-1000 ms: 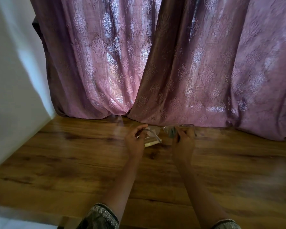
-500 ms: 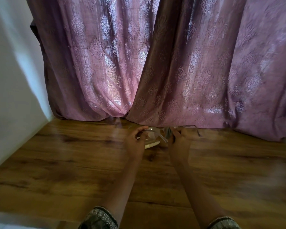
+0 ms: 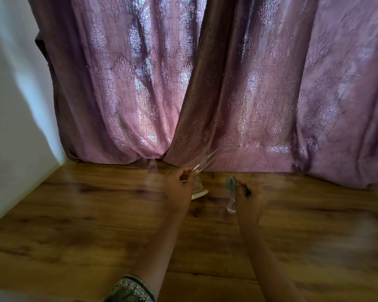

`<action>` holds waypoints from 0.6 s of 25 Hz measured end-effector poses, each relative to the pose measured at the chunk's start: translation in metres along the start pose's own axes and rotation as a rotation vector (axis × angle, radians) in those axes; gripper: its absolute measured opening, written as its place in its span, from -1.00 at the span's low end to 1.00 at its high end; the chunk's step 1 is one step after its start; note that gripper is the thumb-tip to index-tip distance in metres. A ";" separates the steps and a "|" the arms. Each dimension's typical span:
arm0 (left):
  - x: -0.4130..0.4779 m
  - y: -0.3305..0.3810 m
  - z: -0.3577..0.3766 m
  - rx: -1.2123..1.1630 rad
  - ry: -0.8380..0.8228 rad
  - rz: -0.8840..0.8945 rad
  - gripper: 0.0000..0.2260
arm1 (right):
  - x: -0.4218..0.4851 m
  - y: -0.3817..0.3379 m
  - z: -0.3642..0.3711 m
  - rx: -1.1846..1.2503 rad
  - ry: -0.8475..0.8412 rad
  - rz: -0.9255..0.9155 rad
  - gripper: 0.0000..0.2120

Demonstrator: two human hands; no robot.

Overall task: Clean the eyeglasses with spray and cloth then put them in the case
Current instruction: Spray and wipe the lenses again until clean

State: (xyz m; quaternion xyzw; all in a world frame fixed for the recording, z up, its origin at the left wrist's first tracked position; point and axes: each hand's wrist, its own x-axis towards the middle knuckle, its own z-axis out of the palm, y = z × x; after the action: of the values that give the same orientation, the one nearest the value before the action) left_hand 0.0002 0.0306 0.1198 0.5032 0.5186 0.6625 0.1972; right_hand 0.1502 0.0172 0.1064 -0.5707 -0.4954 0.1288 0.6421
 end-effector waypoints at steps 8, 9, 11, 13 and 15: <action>0.006 0.006 0.000 0.221 -0.065 0.257 -0.87 | 0.023 -0.046 0.021 -0.106 -0.147 -0.536 -0.83; 0.007 0.008 0.000 0.239 -0.068 0.280 -0.86 | 0.024 -0.048 0.026 -0.153 -0.212 -0.612 -0.83; 0.008 0.010 -0.002 0.256 -0.062 0.294 -0.85 | 0.027 -0.046 0.029 -0.224 -0.318 -0.694 -0.83; 0.010 0.011 -0.004 0.260 -0.044 0.277 -0.84 | 0.037 -0.039 0.022 -0.287 -0.328 -0.697 -0.82; 0.010 0.011 -0.005 0.256 -0.050 0.283 -0.85 | 0.051 -0.029 0.009 -0.327 -0.282 -0.611 -0.81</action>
State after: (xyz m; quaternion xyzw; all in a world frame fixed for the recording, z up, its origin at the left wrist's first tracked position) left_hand -0.0055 0.0319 0.1346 0.6082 0.5176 0.5997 0.0492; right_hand 0.1558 0.0507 0.1554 -0.4682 -0.7404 -0.0725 0.4768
